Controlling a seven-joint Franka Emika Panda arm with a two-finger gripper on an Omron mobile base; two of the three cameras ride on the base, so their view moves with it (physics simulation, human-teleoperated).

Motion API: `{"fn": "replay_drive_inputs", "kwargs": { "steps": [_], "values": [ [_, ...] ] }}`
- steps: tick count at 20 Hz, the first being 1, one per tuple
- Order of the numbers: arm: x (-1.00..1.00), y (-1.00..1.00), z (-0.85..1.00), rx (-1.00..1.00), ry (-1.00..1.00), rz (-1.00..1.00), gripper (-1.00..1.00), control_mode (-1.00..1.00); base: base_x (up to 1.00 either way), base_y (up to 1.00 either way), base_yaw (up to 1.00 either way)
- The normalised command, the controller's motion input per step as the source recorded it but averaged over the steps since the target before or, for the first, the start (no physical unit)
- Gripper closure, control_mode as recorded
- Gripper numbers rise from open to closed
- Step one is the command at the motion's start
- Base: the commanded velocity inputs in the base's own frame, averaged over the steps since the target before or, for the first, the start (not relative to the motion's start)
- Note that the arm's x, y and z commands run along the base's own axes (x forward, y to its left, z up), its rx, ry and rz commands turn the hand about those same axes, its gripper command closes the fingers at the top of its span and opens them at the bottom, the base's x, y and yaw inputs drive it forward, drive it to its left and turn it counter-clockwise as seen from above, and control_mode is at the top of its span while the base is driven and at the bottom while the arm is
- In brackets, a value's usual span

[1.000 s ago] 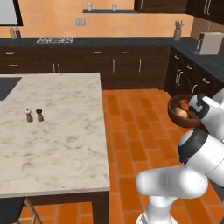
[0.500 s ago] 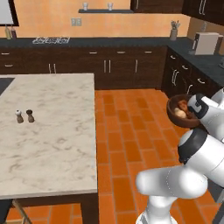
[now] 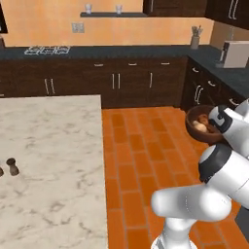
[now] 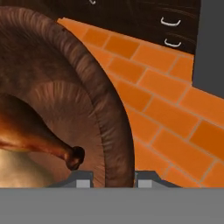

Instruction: Pick the chicken drumstick and squash from their plates and place them in the bowl. Then put the bowl in the fridge.

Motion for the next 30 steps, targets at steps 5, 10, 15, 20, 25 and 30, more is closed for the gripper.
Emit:
{"fn": "replay_drive_inputs", "kwargs": {
  "steps": [5,10,15,20,25,30],
  "values": [
    [0.00,0.00,0.00,0.00,0.00,0.00,1.00,1.00,0.90,-0.18,-0.34],
    [0.00,0.00,0.00,0.00,0.00,0.00,1.00,1.00,0.36,-0.22,-0.73],
    [0.00,0.00,0.00,0.00,0.00,0.00,1.00,1.00,0.00,-0.02,-0.83],
    [0.00,0.00,0.00,0.00,0.00,0.00,1.00,1.00,0.00,0.00,-0.89],
    [0.00,0.00,0.00,0.00,0.00,0.00,1.00,1.00,0.42,0.11,-0.60],
    [0.00,0.00,0.00,0.00,0.00,0.00,1.00,1.00,0.48,0.12,-0.15]
  ]
}}
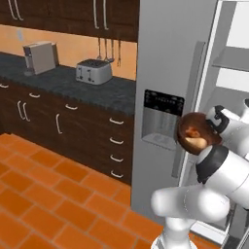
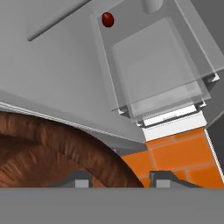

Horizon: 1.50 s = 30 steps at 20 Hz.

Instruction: Pick the chicken drumstick and squash from their plates and place them in the bowl. Then put the bowl in the fridge.

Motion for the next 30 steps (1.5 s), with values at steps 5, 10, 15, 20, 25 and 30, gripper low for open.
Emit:
{"fn": "replay_drive_inputs", "kwargs": {
  "steps": [5,10,15,20,25,30],
  "values": [
    [0.00,0.00,0.00,0.00,0.00,0.00,1.00,1.00,-0.37,0.21,-0.28],
    [0.00,0.00,0.00,0.00,0.00,0.00,1.00,1.00,-0.10,0.25,-0.32],
    [0.00,0.00,0.00,0.00,0.00,0.00,1.00,1.00,0.00,0.23,-0.47],
    [0.00,0.00,0.00,0.00,0.00,0.00,1.00,1.00,0.02,0.08,-0.57],
    [0.00,0.00,0.00,0.00,0.00,0.00,1.00,1.00,0.28,0.60,-0.27],
    [0.28,0.32,0.36,-0.17,-0.11,-0.14,1.00,-1.00,0.00,0.00,0.00]
  ]
}}
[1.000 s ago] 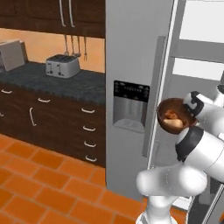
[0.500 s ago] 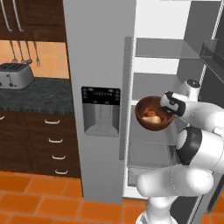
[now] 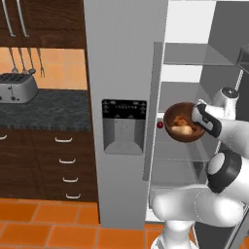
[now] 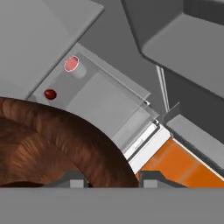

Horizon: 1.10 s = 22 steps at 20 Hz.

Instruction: Pick the chicken drumstick and squash from their plates and place them in the bowl. Then put the bowl in the fridge.

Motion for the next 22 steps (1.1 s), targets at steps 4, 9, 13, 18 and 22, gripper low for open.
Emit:
{"fn": "replay_drive_inputs", "kwargs": {
  "steps": [4,9,13,18,22],
  "values": [
    [0.07,-0.27,0.44,0.00,-0.05,-0.18,1.00,-1.00,0.00,0.00,0.00],
    [0.60,-0.05,0.25,-0.05,-0.01,-0.32,1.00,-1.00,0.00,0.00,0.00],
    [0.73,-0.01,0.24,0.00,-0.04,-0.23,1.00,-1.00,0.00,0.00,0.00],
    [0.26,-0.13,0.04,0.02,-0.13,-0.07,1.00,-1.00,0.00,0.00,0.00],
    [0.10,-0.24,0.00,0.16,-0.14,-0.07,1.00,-1.00,0.00,0.00,0.00]
  ]
}}
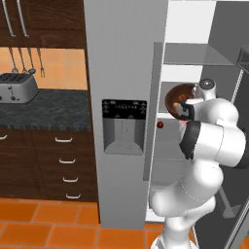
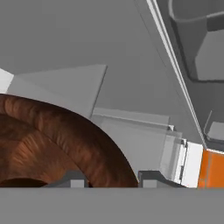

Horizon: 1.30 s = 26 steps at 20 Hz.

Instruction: Pick the chicken drumstick and squash from their plates and place them in the bowl. Then put the bowl in the fridge.

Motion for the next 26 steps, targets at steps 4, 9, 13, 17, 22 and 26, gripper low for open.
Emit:
{"fn": "replay_drive_inputs", "kwargs": {
  "steps": [4,9,13,17,22,26],
  "values": [
    [0.20,-0.08,0.01,0.16,-0.12,-0.05,1.00,-1.00,0.00,0.00,0.00],
    [0.12,-0.44,-0.03,0.19,-0.01,-0.02,1.00,-1.00,0.00,0.00,0.00],
    [0.49,-0.02,0.00,0.01,-0.05,-0.01,1.00,-1.00,0.00,0.00,0.00],
    [0.52,-0.23,-0.05,0.00,0.00,0.00,1.00,-1.00,0.00,0.00,0.00],
    [0.53,-0.33,-0.31,0.01,-0.01,-0.02,1.00,-1.00,0.00,0.00,0.00],
    [0.68,-0.42,-0.03,0.00,0.00,-0.05,1.00,-1.00,0.00,0.00,0.00]
  ]
}}
